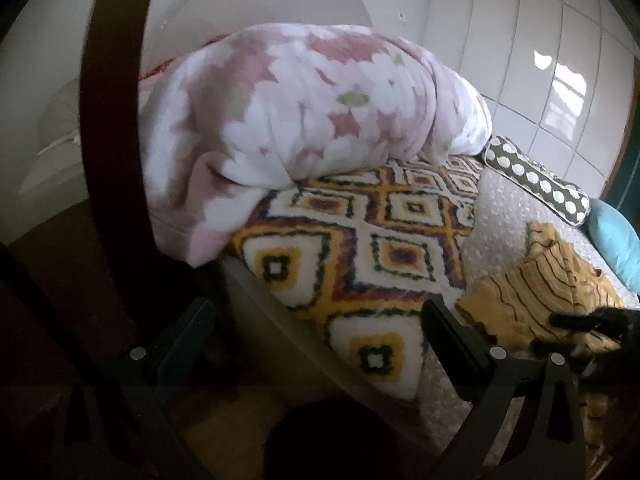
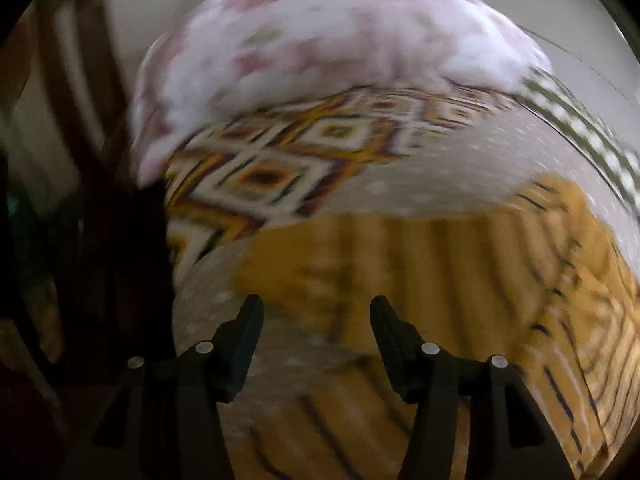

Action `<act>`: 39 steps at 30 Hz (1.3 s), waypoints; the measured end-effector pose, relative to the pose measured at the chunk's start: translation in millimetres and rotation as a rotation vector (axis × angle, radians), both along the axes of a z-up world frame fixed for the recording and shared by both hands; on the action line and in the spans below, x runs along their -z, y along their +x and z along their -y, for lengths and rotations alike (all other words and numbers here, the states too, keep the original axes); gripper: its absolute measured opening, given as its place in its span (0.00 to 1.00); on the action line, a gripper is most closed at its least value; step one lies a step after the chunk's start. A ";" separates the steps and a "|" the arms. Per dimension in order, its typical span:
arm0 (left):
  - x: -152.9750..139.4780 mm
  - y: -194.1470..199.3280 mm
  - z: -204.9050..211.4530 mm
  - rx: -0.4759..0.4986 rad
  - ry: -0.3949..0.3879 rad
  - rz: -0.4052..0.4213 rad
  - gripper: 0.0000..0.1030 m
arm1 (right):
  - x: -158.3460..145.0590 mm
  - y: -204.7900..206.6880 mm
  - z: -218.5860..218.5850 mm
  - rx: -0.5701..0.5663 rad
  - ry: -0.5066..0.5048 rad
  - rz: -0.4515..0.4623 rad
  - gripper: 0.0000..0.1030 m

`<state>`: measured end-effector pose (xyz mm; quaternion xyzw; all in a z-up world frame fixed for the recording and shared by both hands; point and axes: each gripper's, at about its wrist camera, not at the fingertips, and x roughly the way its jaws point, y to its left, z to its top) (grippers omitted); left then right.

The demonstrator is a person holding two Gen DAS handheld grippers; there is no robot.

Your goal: Fold small clothes

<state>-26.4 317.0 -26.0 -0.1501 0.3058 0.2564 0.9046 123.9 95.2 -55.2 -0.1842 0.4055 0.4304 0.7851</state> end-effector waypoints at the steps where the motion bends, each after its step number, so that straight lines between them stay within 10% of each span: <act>1: -0.4 -0.5 -0.4 -0.002 0.005 0.002 0.99 | 6.4 -5.6 -8.6 -0.022 -0.024 0.022 0.61; 5: 3.5 -0.6 -4.1 -0.008 -0.004 -0.003 0.99 | 30.1 -10.4 -39.5 -0.001 -0.141 0.171 0.53; 6: 4.9 -0.9 -5.3 -0.010 -0.007 -0.006 0.99 | 32.7 -4.7 -42.9 0.018 -0.142 0.151 0.21; 7: 5.6 -1.3 -6.0 -0.015 -0.006 -0.004 0.99 | 34.0 6.2 -48.5 0.055 -0.130 0.099 0.13; 16: -4.8 -1.4 2.0 -0.001 0.004 0.017 0.99 | -78.8 45.9 -83.9 0.147 0.264 0.018 0.10; 22: -18.0 6.0 22.5 0.059 0.020 0.044 0.99 | -153.8 61.2 -13.3 0.277 0.467 0.061 0.10; 34: -21.6 43.6 78.2 0.201 0.044 0.013 0.99 | -19.2 138.2 337.3 1.080 0.344 -0.114 0.10; 39: -20.7 69.1 113.7 0.314 0.033 0.004 0.99 | 36.7 150.1 405.6 1.201 0.334 -0.250 0.14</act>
